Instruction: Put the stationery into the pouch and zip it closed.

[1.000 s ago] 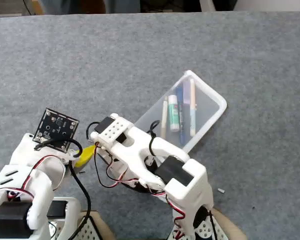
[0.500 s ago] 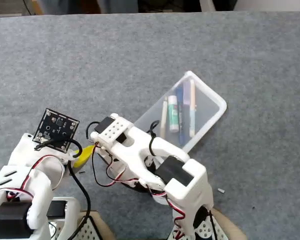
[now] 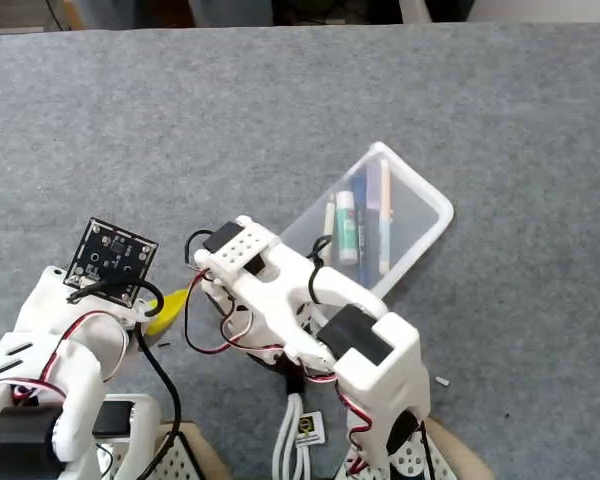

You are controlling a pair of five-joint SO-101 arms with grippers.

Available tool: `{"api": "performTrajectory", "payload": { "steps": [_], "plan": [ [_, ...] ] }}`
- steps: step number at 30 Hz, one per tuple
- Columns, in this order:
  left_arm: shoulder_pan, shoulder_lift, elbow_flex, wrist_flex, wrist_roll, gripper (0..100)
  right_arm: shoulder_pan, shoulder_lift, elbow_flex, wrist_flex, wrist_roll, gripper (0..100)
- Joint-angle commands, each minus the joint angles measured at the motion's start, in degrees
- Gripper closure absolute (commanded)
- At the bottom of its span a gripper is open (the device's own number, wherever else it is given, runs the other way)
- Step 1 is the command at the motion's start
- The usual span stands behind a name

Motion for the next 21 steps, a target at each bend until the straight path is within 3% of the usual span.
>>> {"api": "performTrajectory", "payload": {
  "steps": [1, 16, 21],
  "plan": [
    [-0.48, -0.18, -2.59, -0.44, -0.53, 62, 0.79, -0.66, -0.4, -0.79, -0.09, 98.6],
    [-0.48, -0.18, -2.59, -0.44, -0.53, 62, -0.62, -0.75, -0.4, 1.05, 0.09, 98.2],
    [-0.57, -0.18, -3.82, -0.44, -0.7, 62, -2.9, -5.41, -0.22, 1.58, 2.11, 88.9]
  ]
}}
